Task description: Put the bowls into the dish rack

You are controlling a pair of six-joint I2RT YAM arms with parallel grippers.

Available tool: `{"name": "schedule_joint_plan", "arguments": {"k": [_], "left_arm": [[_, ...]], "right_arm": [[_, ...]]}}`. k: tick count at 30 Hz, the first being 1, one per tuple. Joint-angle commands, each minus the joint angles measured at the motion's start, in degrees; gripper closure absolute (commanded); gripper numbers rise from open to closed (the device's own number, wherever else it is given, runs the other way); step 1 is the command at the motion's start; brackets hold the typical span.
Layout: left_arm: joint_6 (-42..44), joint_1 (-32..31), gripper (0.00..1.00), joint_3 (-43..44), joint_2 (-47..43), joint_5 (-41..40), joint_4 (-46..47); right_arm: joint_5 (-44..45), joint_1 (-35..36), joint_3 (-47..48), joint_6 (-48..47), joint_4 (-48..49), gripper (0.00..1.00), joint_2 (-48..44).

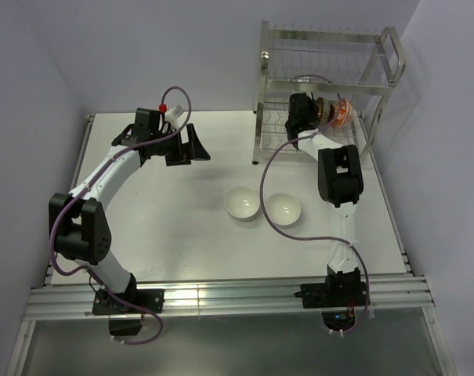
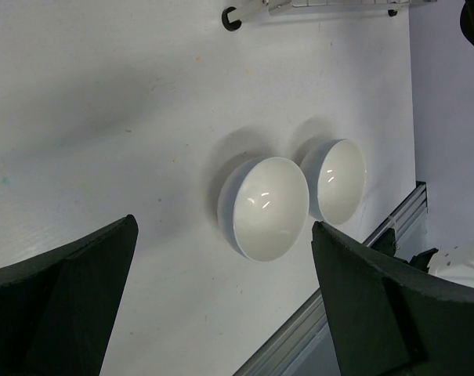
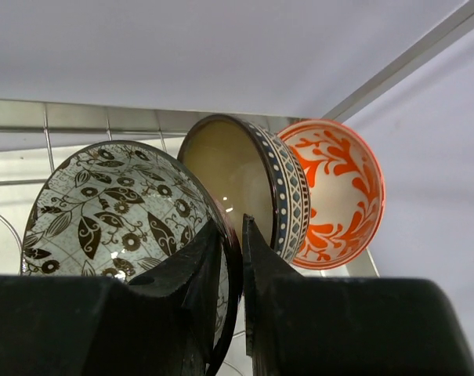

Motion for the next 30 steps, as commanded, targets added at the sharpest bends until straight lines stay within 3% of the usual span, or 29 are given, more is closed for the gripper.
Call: {"name": "schedule_joint_plan", "arguments": {"k": [1, 30], "left_arm": [[0.6, 0.5, 0.01, -0.9, -0.8, 1.0, 2.4], [1.0, 3.3, 0.0, -5.2, -2.7, 2.9, 4.5]], "right_arm": [[4.6, 1.6, 4.8, -4.4, 5.1, 1.0, 1.8], [8.4, 3.6, 10.3, -24.7, 19.6, 1.0, 8.5]]}}
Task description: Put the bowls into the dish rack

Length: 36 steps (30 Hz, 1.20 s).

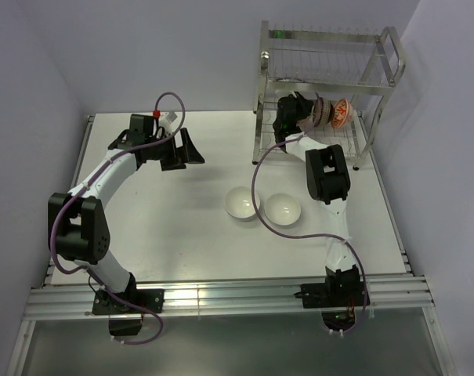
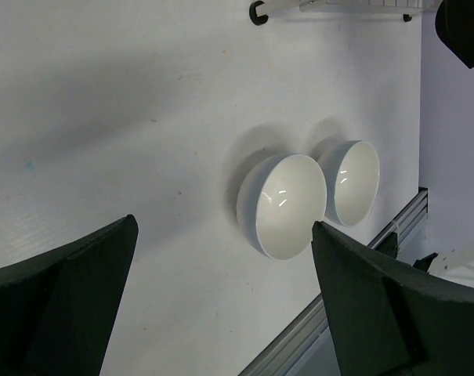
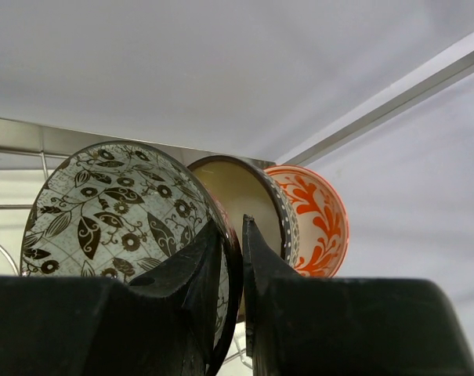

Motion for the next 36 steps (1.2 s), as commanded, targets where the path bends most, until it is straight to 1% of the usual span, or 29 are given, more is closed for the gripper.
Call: {"name": "schedule_joint_plan", "arguments": {"k": [1, 15, 24, 27, 31, 36], "left_arm": [[0.9, 0.3, 0.0, -0.8, -2.6, 1.6, 1.9], [1.2, 0.9, 0.0, -2.6, -3.6, 2.0, 2.5], [1.3, 1.3, 0.01, -2.7, -3.8, 2.4, 2.5], [1.3, 1.4, 0.01, -2.8, -4.0, 2.4, 2.6], [1.7, 1.5, 0.01, -3.2, -4.3, 2.6, 2.6], [1.5, 2.1, 0.01, -4.6, -5.1, 3.1, 3.3]], "right_arm": [[1.5, 0.1, 4.1, -3.5, 5.6, 1.0, 0.3], [2.4, -0.7, 6.1, -8.1, 7.7, 1.0, 1.0], [1.9, -1.3, 9.2, -13.8, 9.1, 1.0, 3.3], [1.3, -1.3, 10.0, -16.9, 9.8, 1.0, 4.3], [0.2, -1.3, 9.1, -21.0, 13.3, 1.0, 4.6], [-0.1, -1.3, 9.0, -22.5, 12.0, 1.0, 4.4]]}}
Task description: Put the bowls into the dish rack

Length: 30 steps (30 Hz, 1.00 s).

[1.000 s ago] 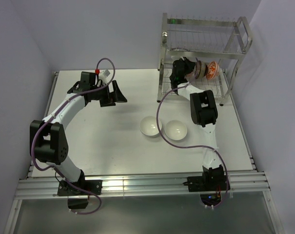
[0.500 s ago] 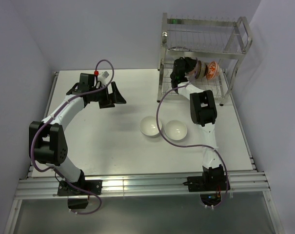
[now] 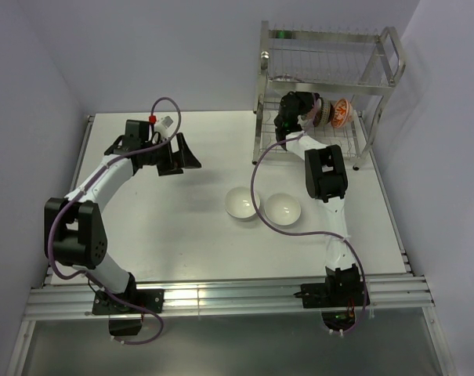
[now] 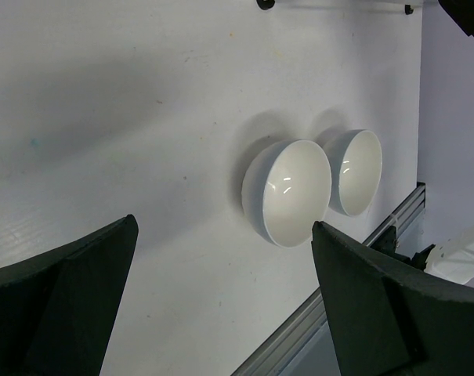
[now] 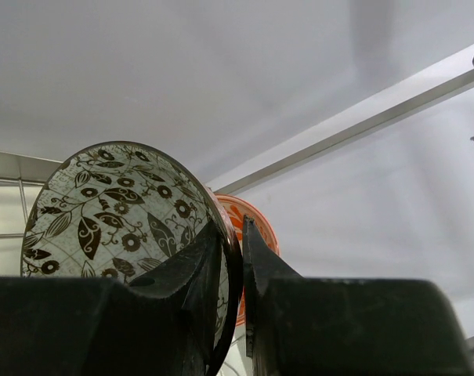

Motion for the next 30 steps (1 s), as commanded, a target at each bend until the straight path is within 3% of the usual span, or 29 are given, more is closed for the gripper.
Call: {"name": "schedule_joint_plan", "arguments": {"k": [1, 16, 25, 30], "left_arm": [[1.1, 0.6, 0.01, -0.3, -2.7, 1.9, 2.2], [1.0, 1.7, 0.0, -0.6, -2.8, 2.8, 2.4], [0.9, 1.8, 0.0, -0.7, -2.5, 2.6, 2.2], [0.7, 1.8, 0.01, 0.0, -2.1, 2.8, 2.0]], "right_arm": [[-1.0, -0.4, 3.0, -3.6, 5.1, 1.0, 0.4], [-1.0, -0.3, 5.2, -6.2, 3.9, 1.0, 3.5], [-0.6, 0.6, 4.1, -0.9, -1.5, 1.0, 2.1], [-0.3, 1.1, 4.9, 0.2, -3.8, 0.87, 2.3]]}}
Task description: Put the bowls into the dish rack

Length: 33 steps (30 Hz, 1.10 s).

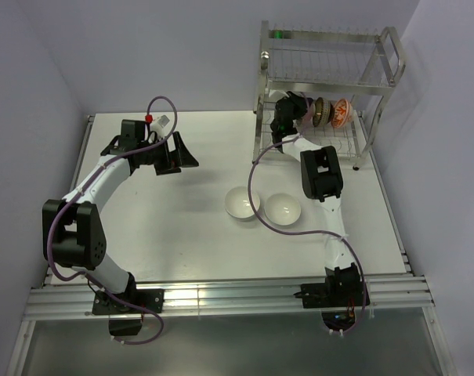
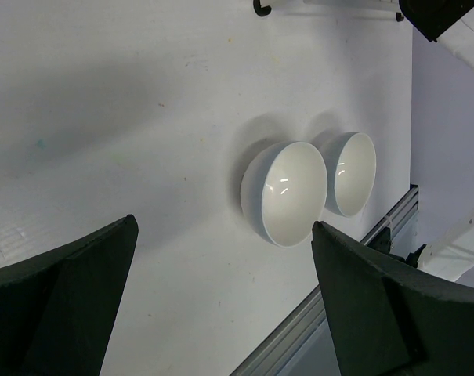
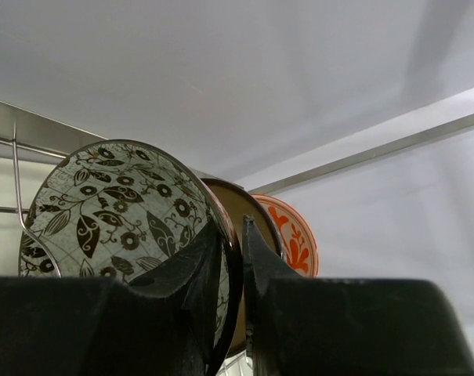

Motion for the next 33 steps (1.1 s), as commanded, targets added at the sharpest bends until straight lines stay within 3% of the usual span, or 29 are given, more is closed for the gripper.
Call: {"name": "schedule_joint_plan", "arguments": {"k": [1, 4, 7, 14, 22, 33], "left_arm": [[0.6, 0.3, 0.0, 0.5, -1.3, 1.2, 1.5], [0.7, 0.3, 0.01, 0.4, -1.4, 1.2, 1.5], [0.6, 0.3, 0.0, 0.4, -1.4, 1.2, 1.5], [0.1, 0.3, 0.0, 1.0, -1.2, 1.2, 1.4], [0.1, 0.3, 0.01, 1.1, -1.7, 0.9, 1.1], [-0.1, 0.3, 0.0, 1.1, -2.6, 0.6, 0.8]], "right_arm": [[1.3, 0.4, 2.5, 2.0, -1.1, 0.81, -1.6], [1.4, 0.6, 2.0, 3.4, -2.2, 0.56, -2.6], [1.1, 0.7, 1.5, 4.9, -4.4, 0.53, -3.7], [0.2, 1.5, -1.9, 10.0, -8.6, 0.32, -7.7], [0.2, 2.0, -4.9, 11.9, -10.6, 0.23, -10.6], [0.0, 2.2, -10.3, 17.8, -14.5, 0.21, -15.5]]}}
